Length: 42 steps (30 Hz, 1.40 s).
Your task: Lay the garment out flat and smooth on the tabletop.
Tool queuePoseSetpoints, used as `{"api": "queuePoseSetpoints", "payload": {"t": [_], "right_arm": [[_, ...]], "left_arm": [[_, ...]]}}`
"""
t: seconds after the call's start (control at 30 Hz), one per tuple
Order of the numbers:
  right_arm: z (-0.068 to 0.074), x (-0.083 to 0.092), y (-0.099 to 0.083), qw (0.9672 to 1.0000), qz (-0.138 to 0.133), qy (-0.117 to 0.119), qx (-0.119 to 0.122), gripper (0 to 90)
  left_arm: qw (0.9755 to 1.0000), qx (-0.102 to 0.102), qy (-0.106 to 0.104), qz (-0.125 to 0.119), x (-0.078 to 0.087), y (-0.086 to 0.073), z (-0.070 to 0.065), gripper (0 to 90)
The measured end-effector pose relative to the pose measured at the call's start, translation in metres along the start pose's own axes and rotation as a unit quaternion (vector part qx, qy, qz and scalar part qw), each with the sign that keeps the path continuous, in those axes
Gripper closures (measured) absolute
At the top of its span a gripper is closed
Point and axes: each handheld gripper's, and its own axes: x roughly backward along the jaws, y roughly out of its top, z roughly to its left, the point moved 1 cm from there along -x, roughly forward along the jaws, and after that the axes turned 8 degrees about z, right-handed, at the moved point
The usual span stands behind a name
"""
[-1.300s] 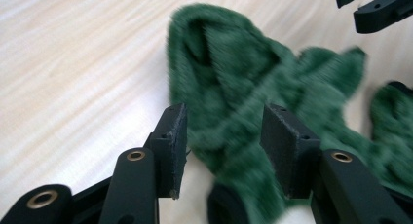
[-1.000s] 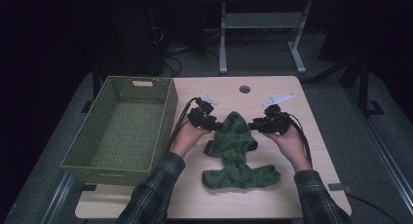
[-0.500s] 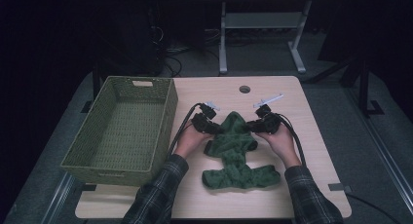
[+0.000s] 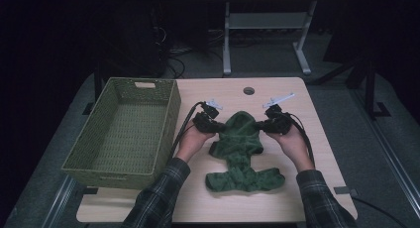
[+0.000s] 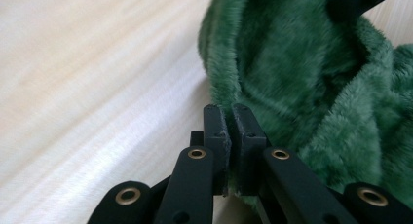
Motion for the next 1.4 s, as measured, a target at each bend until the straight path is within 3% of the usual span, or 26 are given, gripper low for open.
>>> {"api": "queuePoseSetpoints", "payload": {"t": [0.1,0.2,0.33,0.43,0.6,0.77,0.97,1.03,1.07,1.13,1.2,1.3,1.4], "right_arm": [[-0.004,0.012,-0.005,0.9998,0.0,-0.02,-0.004,87.1],[-0.009,0.014,-0.013,0.9995,0.003,-0.03,-0.011,87.1],[-0.014,0.005,-0.024,0.9986,0.013,-0.048,-0.016,87.8],[-0.023,-0.008,-0.03,0.997,0.033,-0.065,-0.026,88.2],[-0.038,-0.02,-0.038,0.9965,0.035,-0.06,-0.046,88.2],[-0.038,-0.026,-0.045,0.9963,0.037,-0.059,-0.05,88.2],[-0.043,-0.031,-0.044,0.9953,0.037,-0.07,-0.056,88.1],[-0.043,-0.031,-0.043,0.995,0.038,-0.067,-0.063,77.3],[-0.043,-0.031,-0.043,0.995,0.038,-0.067,-0.063,77.3],[-0.044,-0.025,-0.043,0.9953,0.032,-0.057,-0.071,70.4],[-0.043,-0.016,-0.042,0.9954,0.019,-0.056,-0.076,67.7],[-0.04,-0.001,-0.039,0.9956,-0.009,-0.051,-0.078,66.6],[-0.035,0.012,-0.036,0.9961,-0.016,-0.045,-0.075,65.0]], "left_arm": [[0.9997,0.003,0.014,-0.02,0.007,-0.001,0.0,86.1],[0.9994,0.009,0.018,-0.028,0.005,-0.008,0.003,86.1],[0.9996,0.009,0.013,-0.023,-0.009,-0.014,0.004,87.0],[0.9998,-0.005,0.019,-0.009,-0.022,-0.014,0.001,87.5],[0.999,-0.024,0.038,0.007,-0.038,-0.01,0.0,87.3],[0.9973,-0.042,0.059,0.013,-0.044,-0.003,0.005,87.1],[0.9958,-0.045,0.076,0.024,-0.052,0.004,0.005,85.4],[0.9965,-0.039,0.069,0.027,-0.051,0.005,0.004,76.6],[0.9968,-0.037,0.067,0.023,-0.049,0.006,0.003,76.6],[0.9979,-0.024,0.06,0.004,-0.038,0.009,0.003,65.2],[0.9991,-0.015,0.04,-0.007,-0.029,0.011,0.002,59.5],[0.9992,-0.019,0.033,-0.015,-0.014,0.014,-0.003,54.2],[0.9995,-0.019,0.016,-0.017,0.0,0.013,-0.008,48.9]]}}
